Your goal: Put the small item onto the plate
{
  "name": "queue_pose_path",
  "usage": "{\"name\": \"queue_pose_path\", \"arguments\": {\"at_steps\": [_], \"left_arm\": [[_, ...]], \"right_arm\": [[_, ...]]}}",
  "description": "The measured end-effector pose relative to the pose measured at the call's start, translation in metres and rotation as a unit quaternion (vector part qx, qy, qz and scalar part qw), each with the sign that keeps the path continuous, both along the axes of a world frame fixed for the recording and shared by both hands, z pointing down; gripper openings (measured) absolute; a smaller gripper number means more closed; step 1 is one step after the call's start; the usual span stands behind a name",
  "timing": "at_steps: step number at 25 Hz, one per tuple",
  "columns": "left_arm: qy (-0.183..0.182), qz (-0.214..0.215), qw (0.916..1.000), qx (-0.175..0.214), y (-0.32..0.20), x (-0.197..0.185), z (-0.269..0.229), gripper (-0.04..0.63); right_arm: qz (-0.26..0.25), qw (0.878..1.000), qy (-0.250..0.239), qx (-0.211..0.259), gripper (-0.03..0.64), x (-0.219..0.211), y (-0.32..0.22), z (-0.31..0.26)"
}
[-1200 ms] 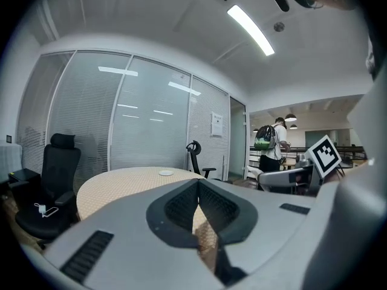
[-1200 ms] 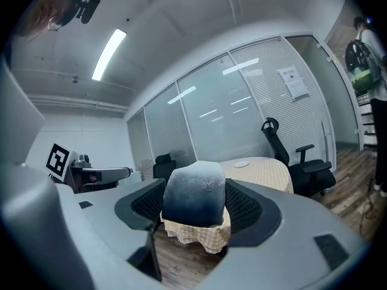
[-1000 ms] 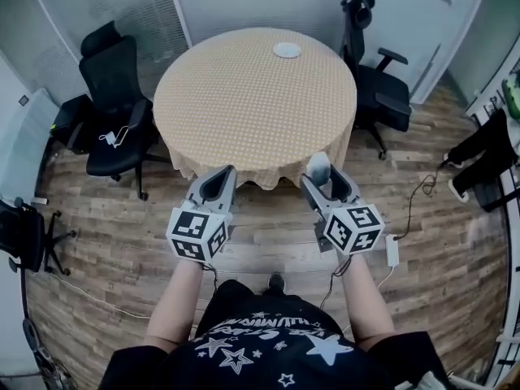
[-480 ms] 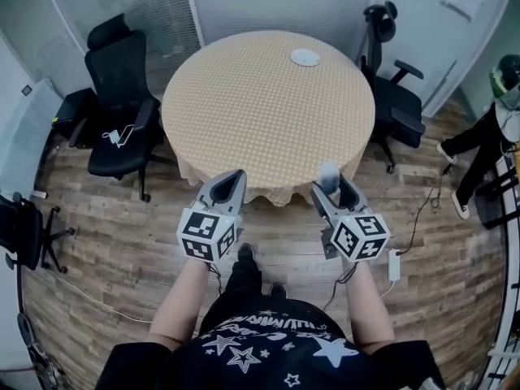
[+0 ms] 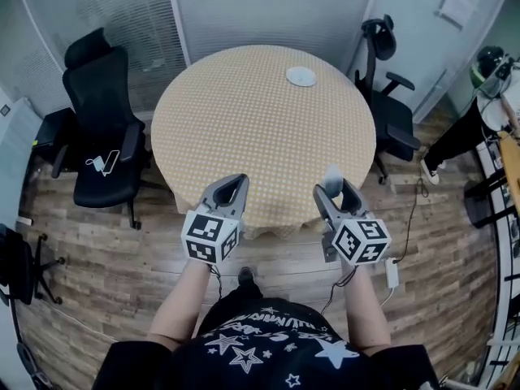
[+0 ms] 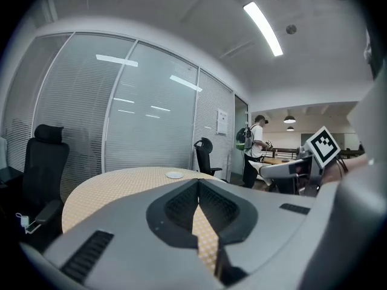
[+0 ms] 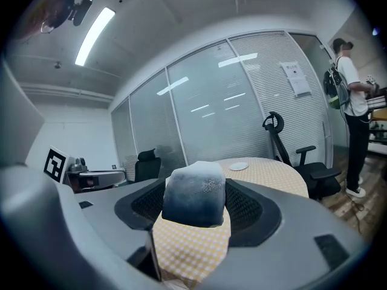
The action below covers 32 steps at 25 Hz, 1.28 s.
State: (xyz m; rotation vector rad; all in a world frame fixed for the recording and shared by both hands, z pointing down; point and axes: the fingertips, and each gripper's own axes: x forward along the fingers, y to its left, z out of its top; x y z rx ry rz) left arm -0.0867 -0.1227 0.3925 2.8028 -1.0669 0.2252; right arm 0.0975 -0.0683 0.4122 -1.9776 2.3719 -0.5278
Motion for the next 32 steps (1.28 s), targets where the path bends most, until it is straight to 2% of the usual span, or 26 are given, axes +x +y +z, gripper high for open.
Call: {"name": "queue_pose_path", "arguments": {"at_steps": [5,9,18,25,32], "left_arm": [[0.009,0.012,0.9997,-0.02,-0.038,-0.018,0.009,0.008],[0.01,0.023,0.9995,-0.02,-0.059,-0.025,0.013,0.008],[0.007,0.036,0.999,-0.027,-0.081,-0.006,0.019,0.008],[-0.003,0.006,0.9997,-0.025,-0.115,0.007,0.02,0.008],[-0.011,-0.034,0.9991,-0.024,-0.172,0.03,0.016,0.008]], "right_arm": [[0.015,1.0,0.006,-0.011,0.302,-0.015,-0.03,0.0],[0.032,0.999,0.005,-0.015,0.302,-0.021,-0.043,0.004],[0.062,0.998,-0.011,-0.022,0.302,0.006,-0.058,0.013],[0.041,0.999,-0.02,-0.022,0.302,0.031,-0.104,0.022],[0.022,0.999,-0.033,-0.022,0.302,0.076,-0.18,0.023]]}}
